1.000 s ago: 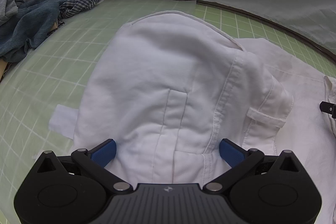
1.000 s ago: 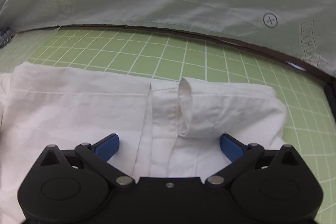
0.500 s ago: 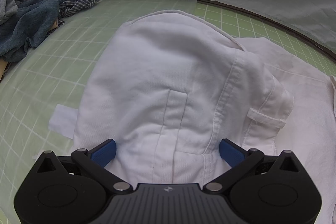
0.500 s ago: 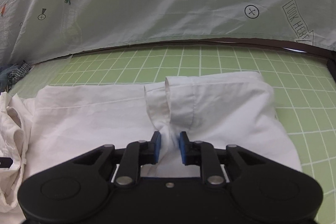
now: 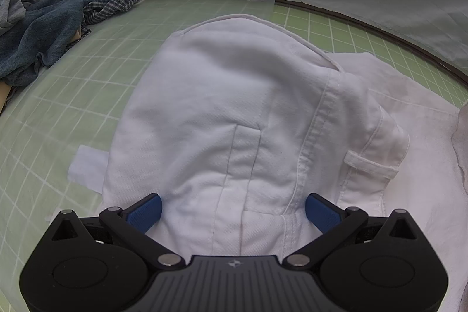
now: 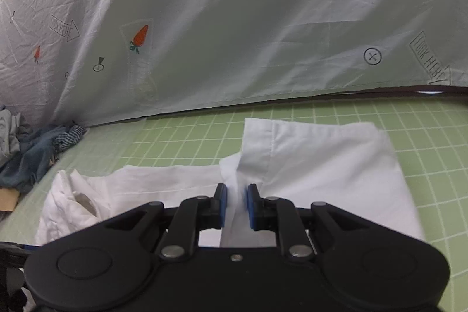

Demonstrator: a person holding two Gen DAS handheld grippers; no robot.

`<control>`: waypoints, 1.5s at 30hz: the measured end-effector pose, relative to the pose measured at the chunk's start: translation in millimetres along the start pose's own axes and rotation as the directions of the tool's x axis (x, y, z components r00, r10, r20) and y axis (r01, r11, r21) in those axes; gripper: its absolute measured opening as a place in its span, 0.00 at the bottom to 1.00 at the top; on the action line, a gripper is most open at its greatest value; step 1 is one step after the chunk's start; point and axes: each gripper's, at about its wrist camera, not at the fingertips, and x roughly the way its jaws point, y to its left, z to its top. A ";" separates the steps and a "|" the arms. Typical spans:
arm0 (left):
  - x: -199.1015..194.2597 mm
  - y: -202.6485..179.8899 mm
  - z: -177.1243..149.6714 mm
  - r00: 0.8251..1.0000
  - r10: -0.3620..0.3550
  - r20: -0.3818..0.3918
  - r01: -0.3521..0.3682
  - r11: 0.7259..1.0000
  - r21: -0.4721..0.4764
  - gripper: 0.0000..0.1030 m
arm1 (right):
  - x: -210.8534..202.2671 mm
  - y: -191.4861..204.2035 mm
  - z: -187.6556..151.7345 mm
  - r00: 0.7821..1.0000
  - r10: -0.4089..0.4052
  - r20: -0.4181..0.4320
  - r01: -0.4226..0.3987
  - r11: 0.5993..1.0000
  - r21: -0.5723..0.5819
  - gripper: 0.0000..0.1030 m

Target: Fold clothes

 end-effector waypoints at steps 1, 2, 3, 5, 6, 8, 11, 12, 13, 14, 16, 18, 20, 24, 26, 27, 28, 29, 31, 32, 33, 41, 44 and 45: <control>-0.3 0.1 0.2 1.000 0.000 0.000 0.000 1.000 0.000 1.00 | 4.5 4.7 -3.5 1.000 0.001 -0.012 -0.001 1.000 -0.003 0.15; -0.5 0.3 0.5 1.000 0.000 -0.001 0.000 1.000 0.000 1.00 | 11.2 9.8 -8.5 0.999 -0.012 -0.033 0.011 1.000 -0.010 0.15; -0.5 0.6 0.8 1.000 0.000 -0.001 0.000 1.000 0.000 1.00 | 21.2 13.4 -15.3 0.997 -0.041 -0.069 0.039 0.999 -0.022 0.17; -0.7 0.7 0.7 1.000 -0.001 0.000 0.001 1.000 0.000 1.00 | 41.4 16.0 -28.6 0.985 -0.095 -0.146 0.090 0.995 -0.042 0.17; -0.7 0.7 0.5 1.000 -0.001 0.001 0.001 1.000 0.001 1.00 | 44.0 16.9 -33.6 0.984 -0.108 -0.144 0.102 0.994 -0.047 0.17; -0.8 0.9 -0.1 1.000 -0.002 0.003 0.002 1.000 0.001 1.00 | 42.1 21.9 -35.7 0.982 -0.130 -0.136 0.121 0.990 -0.068 0.19; -0.7 0.7 -1.0 1.000 -0.001 0.007 0.001 1.000 0.000 1.00 | 40.6 29.2 -35.6 0.976 -0.138 -0.167 0.122 0.987 -0.106 0.34; -0.7 0.8 -1.2 1.000 -0.001 0.008 0.001 1.000 0.000 1.00 | 39.5 31.4 -36.7 0.975 -0.140 -0.175 0.121 0.986 -0.116 0.39; -0.9 1.0 -1.5 1.000 -0.001 0.010 0.001 1.000 0.000 1.00 | 37.8 33.6 -38.5 0.973 -0.143 -0.182 0.123 0.985 -0.118 0.41; -1.0 1.4 -1.6 1.000 -0.002 0.011 0.002 1.000 0.000 1.00 | 35.4 35.6 -40.7 0.972 -0.144 -0.188 0.123 0.985 -0.118 0.45; -1.3 2.2 -2.0 1.000 -0.003 0.014 0.003 1.000 0.000 1.00 | 28.7 39.8 -45.2 0.971 -0.143 -0.193 0.121 0.985 -0.121 0.50; -1.5 2.7 -2.3 1.000 -0.004 0.016 0.004 1.000 0.001 1.00 | 19.9 44.6 -47.7 0.968 -0.149 -0.200 0.126 0.984 -0.125 0.65; -1.6 3.0 -2.3 1.000 -0.006 0.015 0.006 1.000 0.002 1.00 | 10.6 48.2 -49.8 0.966 -0.156 -0.205 0.133 0.984 -0.120 0.79; -2.1 5.2 -0.9 1.000 -0.018 0.004 0.018 1.000 0.009 1.00 | -10.2 47.5 -53.3 0.965 -0.181 -0.189 0.168 0.982 -0.084 0.91; -2.8 8.2 1.5 0.999 -0.037 -0.014 0.037 0.999 0.014 1.00 | -20.3 45.7 -55.4 0.961 -0.213 -0.174 0.202 0.976 -0.077 0.95; -3.7 10.4 3.3 0.998 -0.052 -0.026 0.053 0.998 0.015 1.00 | -25.4 44.9 -56.4 0.959 -0.229 -0.166 0.220 0.973 -0.074 0.95; -4.9 13.1 5.1 0.997 -0.069 -0.038 0.070 0.997 0.018 1.00 | -30.0 43.5 -57.4 0.956 -0.245 -0.161 0.237 0.969 -0.068 0.95; -6.7 17.1 7.0 0.995 -0.089 -0.051 0.090 0.996 0.023 1.00 | -33.9 41.7 -58.5 0.952 -0.262 -0.158 0.255 0.965 -0.059 0.96; -13.5 28.8 8.6 0.993 -0.105 -0.051 0.106 0.994 0.017 1.00 | -39.7 38.7 -60.3 0.942 -0.296 -0.159 0.293 0.955 -0.046 0.96; -17.8 35.9 8.7 0.994 -0.103 -0.041 0.103 0.995 0.007 1.00 | -41.1 37.5 -60.9 0.935 -0.315 -0.162 0.312 0.949 -0.044 0.97; -23.0 44.5 8.3 0.996 -0.090 -0.024 0.090 0.996 -0.006 1.00 | -42.2 36.3 -61.5 0.926 -0.337 -0.167 0.335 0.941 -0.044 0.97; -31.5 105.3 0.4 0.999 -0.045 -0.014 0.044 0.997 -0.070 1.00 | -28.0 43.5 -63.0 0.910 -0.381 -0.164 0.364 0.923 -0.125 0.97; -26.4 113.9 -3.5 0.997 -0.063 -0.034 0.059 0.993 -0.100 1.00 | -10.0 50.5 -62.8 0.909 -0.384 -0.160 0.353 0.916 -0.192 0.95; -25.5 114.7 -3.9 0.997 -0.065 -0.037 0.061 0.992 -0.107 1.00 | -0.5 51.6 -63.1 0.901 -0.403 -0.163 0.364 0.904 -0.224 0.91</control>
